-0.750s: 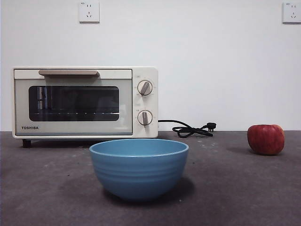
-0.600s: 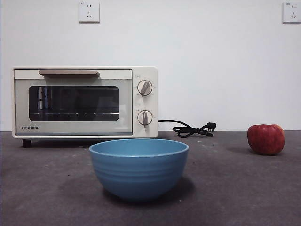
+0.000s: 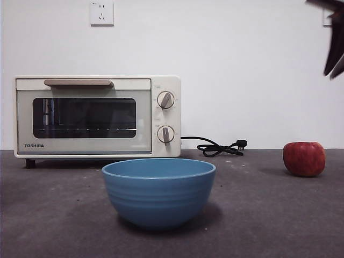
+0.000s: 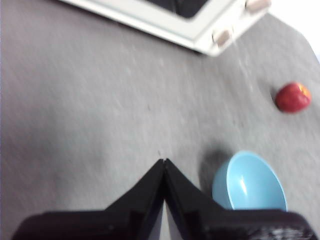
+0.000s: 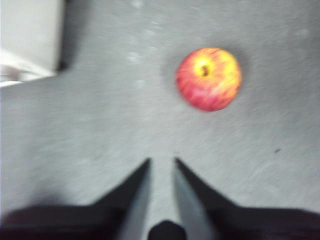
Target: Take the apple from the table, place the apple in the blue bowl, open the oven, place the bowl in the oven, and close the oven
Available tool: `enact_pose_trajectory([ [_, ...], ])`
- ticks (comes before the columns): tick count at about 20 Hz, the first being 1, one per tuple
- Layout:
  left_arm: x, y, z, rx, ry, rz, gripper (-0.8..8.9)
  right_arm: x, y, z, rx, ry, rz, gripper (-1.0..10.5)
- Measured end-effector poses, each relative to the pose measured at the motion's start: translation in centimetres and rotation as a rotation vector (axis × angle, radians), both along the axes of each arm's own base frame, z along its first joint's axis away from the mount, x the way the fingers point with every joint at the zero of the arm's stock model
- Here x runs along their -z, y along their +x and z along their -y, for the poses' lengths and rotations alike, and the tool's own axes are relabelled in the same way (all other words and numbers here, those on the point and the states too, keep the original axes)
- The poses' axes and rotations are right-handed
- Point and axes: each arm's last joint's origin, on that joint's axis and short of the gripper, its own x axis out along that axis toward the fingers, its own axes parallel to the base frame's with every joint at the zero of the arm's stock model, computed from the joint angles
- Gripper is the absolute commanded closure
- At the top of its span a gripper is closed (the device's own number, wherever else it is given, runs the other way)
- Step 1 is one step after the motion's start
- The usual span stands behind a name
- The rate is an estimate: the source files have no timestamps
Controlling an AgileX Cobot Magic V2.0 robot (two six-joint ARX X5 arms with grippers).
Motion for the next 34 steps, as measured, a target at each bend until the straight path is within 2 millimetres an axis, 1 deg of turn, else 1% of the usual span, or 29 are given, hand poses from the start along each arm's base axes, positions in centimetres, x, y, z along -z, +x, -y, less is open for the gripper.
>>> enact_pose_trajectory([
  [2, 0.4, 0.1, 0.1, 0.025, 0.0, -0.042, 8.19, 0.5, 1.9, -0.7, -0.016, -0.038, -0.026, 7.8],
  [3, 0.6, 0.2, 0.1, 0.04, -0.003, -0.066, 8.19, 0.8, 2.9, -1.0, -0.023, -0.053, -0.04, 7.5],
  [7, 1.2, 0.4, 0.2, 0.079, 0.002, -0.118, 8.19, 1.9, 5.8, -1.5, -0.019, -0.122, -0.085, 4.3],
  [8, 1.3, 0.5, 0.2, 0.08, 0.004, -0.124, 8.19, 2.2, 6.4, -1.5, -0.019, -0.14, -0.095, 4.0],
  [11, 1.4, 0.6, 0.2, 0.082, 0.005, -0.131, 8.19, 3.2, 7.7, -1.6, -0.018, -0.176, -0.118, 4.0],
  [15, 1.4, 0.6, 0.2, 0.083, 0.006, -0.135, 8.19, 4.3, 8.8, -1.6, -0.021, -0.202, -0.14, 4.0],
  [20, 1.5, 0.7, 0.2, 0.085, 0.008, -0.138, 8.19, 7.0, 10.5, -1.7, -0.02, -0.215, -0.18, 4.0],
  [26, 1.7, 0.9, 0.2, 0.085, 0.008, -0.162, 8.19, 8.9, 11.8, -1.8, 0.0, -0.253, -0.172, 4.0],
  [30, 1.8, 1.0, 0.2, 0.084, 0.007, -0.173, 8.19, 10.8, 12.7, -1.8, -0.001, -0.258, -0.197, 4.0],
  [32, 1.9, 1.1, 0.2, 0.083, 0.008, -0.177, 8.19, 11.2, 13.0, -1.9, 0.0, -0.257, -0.187, 4.0],
  [34, 2.0, 1.2, 0.2, 0.083, 0.008, -0.186, 8.19, 11.1, 13.2, -1.9, 0.002, -0.255, -0.167, 4.1],
])
